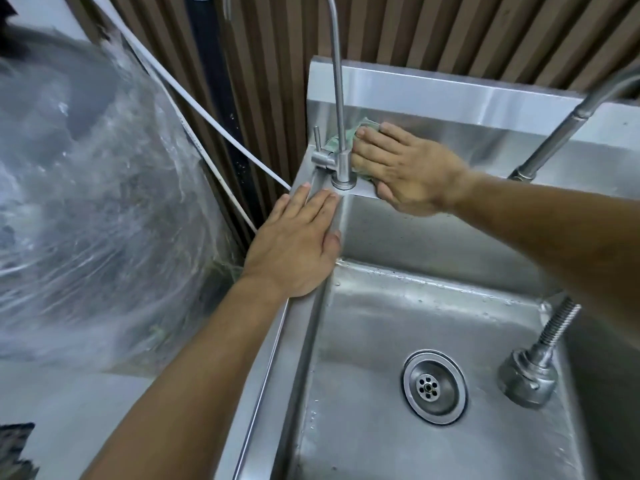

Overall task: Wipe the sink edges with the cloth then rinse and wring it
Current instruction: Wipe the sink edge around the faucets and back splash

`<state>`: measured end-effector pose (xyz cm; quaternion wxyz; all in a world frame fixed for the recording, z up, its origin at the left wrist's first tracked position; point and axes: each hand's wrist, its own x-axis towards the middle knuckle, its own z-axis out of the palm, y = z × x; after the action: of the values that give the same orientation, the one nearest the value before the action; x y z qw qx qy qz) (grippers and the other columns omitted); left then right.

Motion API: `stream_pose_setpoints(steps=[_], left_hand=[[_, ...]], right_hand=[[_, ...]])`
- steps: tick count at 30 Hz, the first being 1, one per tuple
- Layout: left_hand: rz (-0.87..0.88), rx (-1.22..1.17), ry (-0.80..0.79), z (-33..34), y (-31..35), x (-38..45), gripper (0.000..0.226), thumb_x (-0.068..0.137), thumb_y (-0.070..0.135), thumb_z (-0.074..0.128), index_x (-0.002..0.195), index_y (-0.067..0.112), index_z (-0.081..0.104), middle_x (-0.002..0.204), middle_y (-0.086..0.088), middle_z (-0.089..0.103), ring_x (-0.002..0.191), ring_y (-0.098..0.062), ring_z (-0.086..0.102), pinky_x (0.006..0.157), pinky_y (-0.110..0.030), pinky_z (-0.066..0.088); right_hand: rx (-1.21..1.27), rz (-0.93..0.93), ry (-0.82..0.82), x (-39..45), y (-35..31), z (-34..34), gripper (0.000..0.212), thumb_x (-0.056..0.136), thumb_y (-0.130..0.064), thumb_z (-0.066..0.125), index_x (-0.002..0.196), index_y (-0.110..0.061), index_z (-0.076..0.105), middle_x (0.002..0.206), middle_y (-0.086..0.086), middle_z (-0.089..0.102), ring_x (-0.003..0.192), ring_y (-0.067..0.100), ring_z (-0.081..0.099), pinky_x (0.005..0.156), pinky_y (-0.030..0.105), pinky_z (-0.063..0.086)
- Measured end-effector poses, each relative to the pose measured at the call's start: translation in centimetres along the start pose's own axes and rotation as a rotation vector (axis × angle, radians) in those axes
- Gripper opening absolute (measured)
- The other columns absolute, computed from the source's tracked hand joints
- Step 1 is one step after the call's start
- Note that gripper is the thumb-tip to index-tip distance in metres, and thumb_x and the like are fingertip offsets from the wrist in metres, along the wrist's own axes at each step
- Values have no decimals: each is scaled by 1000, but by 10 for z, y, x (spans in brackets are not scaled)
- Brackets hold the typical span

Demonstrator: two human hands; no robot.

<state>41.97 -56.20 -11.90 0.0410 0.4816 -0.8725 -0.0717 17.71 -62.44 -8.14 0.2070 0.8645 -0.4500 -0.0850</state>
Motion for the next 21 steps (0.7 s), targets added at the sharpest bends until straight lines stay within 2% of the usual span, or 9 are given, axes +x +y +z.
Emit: stream_pose_setpoints(steps=[3,7,9,11,13,16,19,21], left_hand=[[-7,7,-1,-1,1,-1,71,97,46,12,164,20,10,172,4,10,159,-19,-2,128,-38,-4],[-16,18,-14,-1,5,-1,72,96,47,10,164,21,7,172,5,6,159,-18,-5,126,-37,-6],[-15,22,-3,0,4,0,72,97,47,10,164,22,9,172,5,8,159,-18,-4,127,-37,-4],[-16,19,8,0,2,2,71,98,46,12,164,22,12,172,6,11,159,-18,-1,127,-38,-2],[-21,11,15,1,1,4,69,99,46,12,164,23,14,171,8,11,159,-17,-1,128,-38,-1],[-23,-10,19,3,2,6,67,101,48,13,164,25,14,171,10,11,159,-14,-2,128,-37,0],[-18,-3,26,3,1,6,66,102,49,12,164,26,15,171,10,12,159,-15,0,129,-39,3],[-21,11,36,2,0,5,66,102,50,12,164,25,16,171,9,14,159,-15,0,129,-40,5]], right_hand=[[314,336,-61,-44,-37,2,61,100,-37,30,154,-9,37,160,15,38,155,35,22,124,51,19],[603,765,-92,-33,-71,-13,53,104,-39,31,149,-10,36,161,10,29,152,33,19,119,50,21],[617,912,-68,-15,-79,-17,52,104,-36,35,147,-7,37,160,12,28,146,35,26,117,52,24],[515,972,0,-3,-82,-9,55,103,-34,37,149,-3,39,162,18,28,144,38,30,118,53,25],[401,902,84,-6,-84,9,58,105,-34,37,153,-1,39,165,21,27,152,40,26,125,50,18],[361,814,179,-23,-81,31,52,109,-34,33,155,-11,42,166,13,31,154,37,27,126,48,18],[455,1033,149,-36,-77,31,53,111,-32,27,161,-14,30,171,6,19,158,33,13,126,44,11],[532,1239,116,-34,-81,22,57,110,-29,27,163,-8,18,172,11,8,159,33,3,127,43,8]])
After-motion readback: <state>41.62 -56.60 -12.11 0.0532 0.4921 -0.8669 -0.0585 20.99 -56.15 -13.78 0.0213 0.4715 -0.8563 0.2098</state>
